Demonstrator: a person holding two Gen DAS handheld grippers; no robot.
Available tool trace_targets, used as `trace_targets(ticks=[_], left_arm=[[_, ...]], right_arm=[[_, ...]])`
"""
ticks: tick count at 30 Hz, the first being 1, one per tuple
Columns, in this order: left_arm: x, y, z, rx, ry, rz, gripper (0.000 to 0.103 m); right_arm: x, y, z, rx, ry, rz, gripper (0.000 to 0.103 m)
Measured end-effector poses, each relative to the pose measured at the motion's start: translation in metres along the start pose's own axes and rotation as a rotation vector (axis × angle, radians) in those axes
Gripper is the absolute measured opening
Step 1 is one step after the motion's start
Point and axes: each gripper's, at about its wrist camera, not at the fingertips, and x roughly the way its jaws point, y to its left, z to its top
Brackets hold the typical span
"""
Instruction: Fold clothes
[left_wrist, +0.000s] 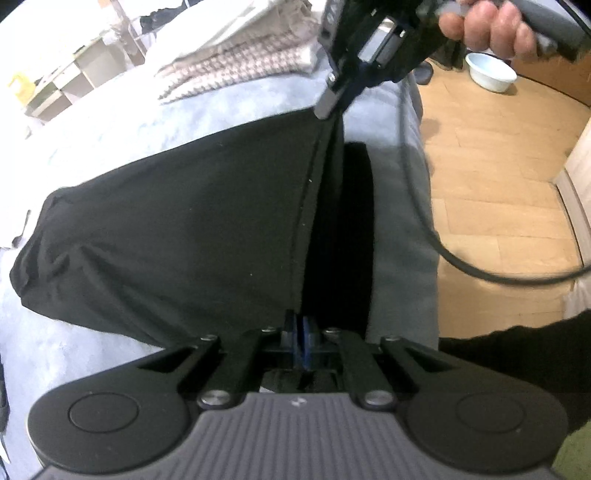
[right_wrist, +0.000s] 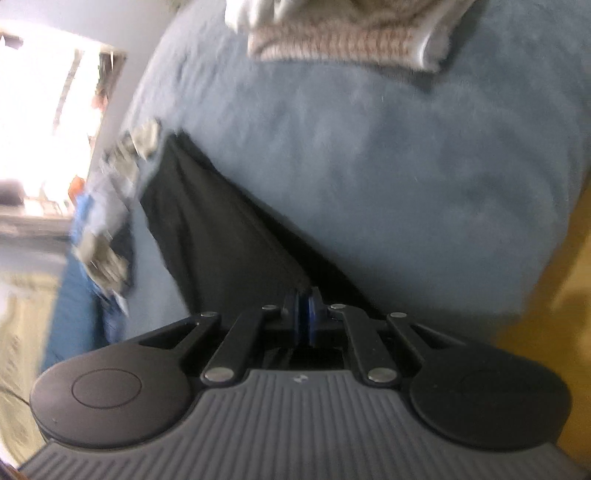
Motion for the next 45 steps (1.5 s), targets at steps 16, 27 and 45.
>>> trace_targets(ticks=[16,27,45], left_arm=[[0.034,-0.012,-0.001,0.030,0.054,-0.026,0.005],[-0.023,0.003,-0.010,-0.249,0.026,-0.095,0.044],[0.051,0.089,-0.078,-1.199,0.206,-0.310,0.003]], right_arm=[[0.059,0.012,-0.016,-0.380,0.111,-0.257,0.003],[0.026,0.054,0.009,-0.588,0.153,-0.321,0.032],[0.086,0.036,0.026,-0.463,0.393,-0.229,0.039]])
